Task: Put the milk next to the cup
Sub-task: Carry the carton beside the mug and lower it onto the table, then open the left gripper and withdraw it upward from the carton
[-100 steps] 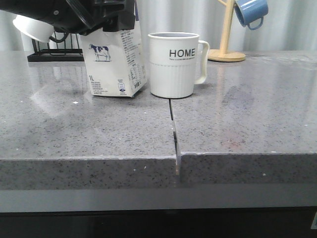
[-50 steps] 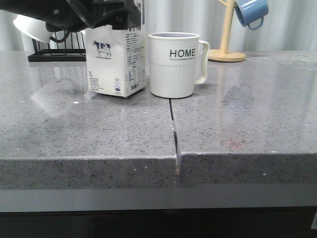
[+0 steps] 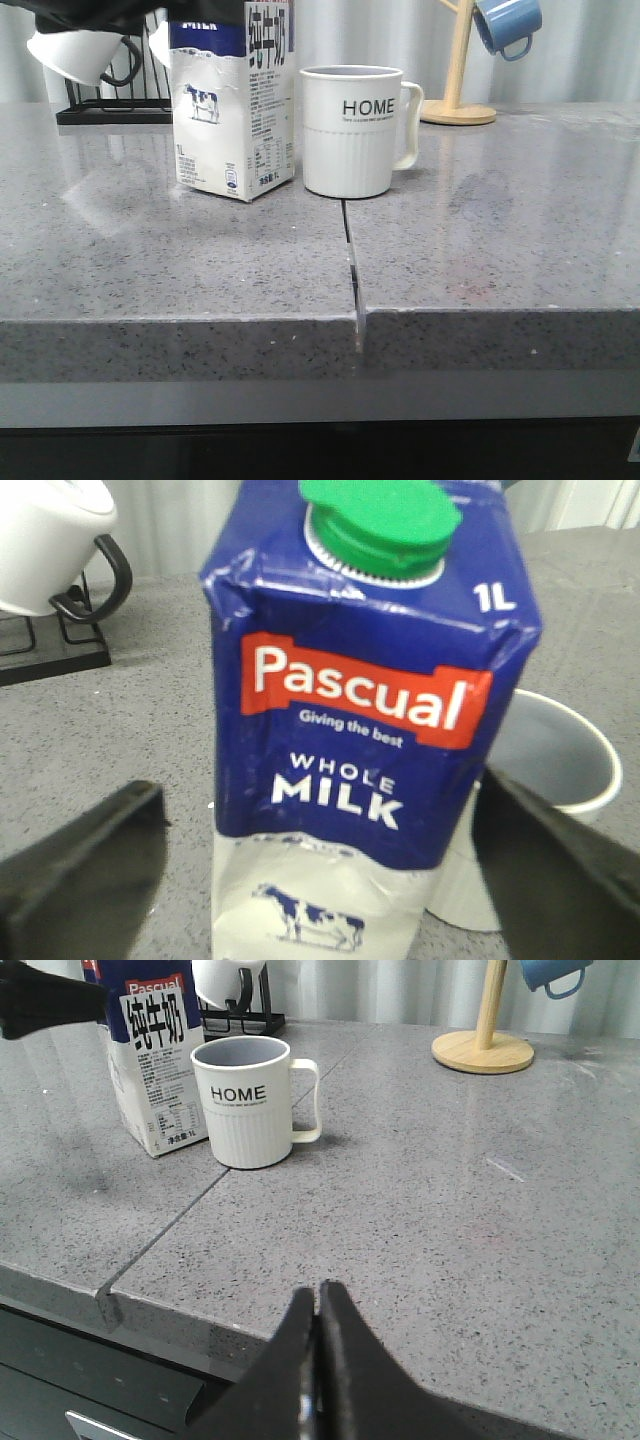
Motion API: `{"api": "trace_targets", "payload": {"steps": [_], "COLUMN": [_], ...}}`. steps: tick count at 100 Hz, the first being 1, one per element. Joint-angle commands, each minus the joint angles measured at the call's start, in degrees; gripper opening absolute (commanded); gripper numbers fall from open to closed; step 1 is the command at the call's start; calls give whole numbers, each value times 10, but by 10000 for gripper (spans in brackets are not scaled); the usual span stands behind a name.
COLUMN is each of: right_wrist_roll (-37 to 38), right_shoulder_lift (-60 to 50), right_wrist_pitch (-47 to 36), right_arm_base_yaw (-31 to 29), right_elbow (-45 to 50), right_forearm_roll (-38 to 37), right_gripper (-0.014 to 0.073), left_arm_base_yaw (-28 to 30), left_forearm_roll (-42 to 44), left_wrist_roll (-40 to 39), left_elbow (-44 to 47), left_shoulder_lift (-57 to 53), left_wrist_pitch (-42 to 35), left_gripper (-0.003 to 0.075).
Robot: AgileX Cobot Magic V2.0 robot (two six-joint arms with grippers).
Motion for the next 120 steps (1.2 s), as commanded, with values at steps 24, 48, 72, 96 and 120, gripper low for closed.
{"api": "trace_targets", "payload": {"steps": [24,48,72,96,120], "right_wrist_roll": [-4,-4,-4,-4,-4], "right_shoulder_lift": [0,0,0,0,0], "right_wrist_pitch": [-43,-43,-43,-43,-43], "right_arm_base_yaw": [0,0,0,0,0], "right_elbow": [-13,-13,-13,-13,-13], "right_forearm_roll": [0,0,0,0,0], "right_gripper": [-69,-69,-69,-69,-69], "left_arm_base_yaw": [62,160,241,275,300], "left_forearm_roll": [21,43,57,65,69], "left_wrist_roll": [0,0,0,0,0], "left_elbow": [25,29,62,114,170], "left_shoulder_lift": [-132,-206,-298,-410,-509], "left_wrist_pitch": [57,180,234,284,292], "left_gripper": [-20,-21,-21,-21,-21]}}
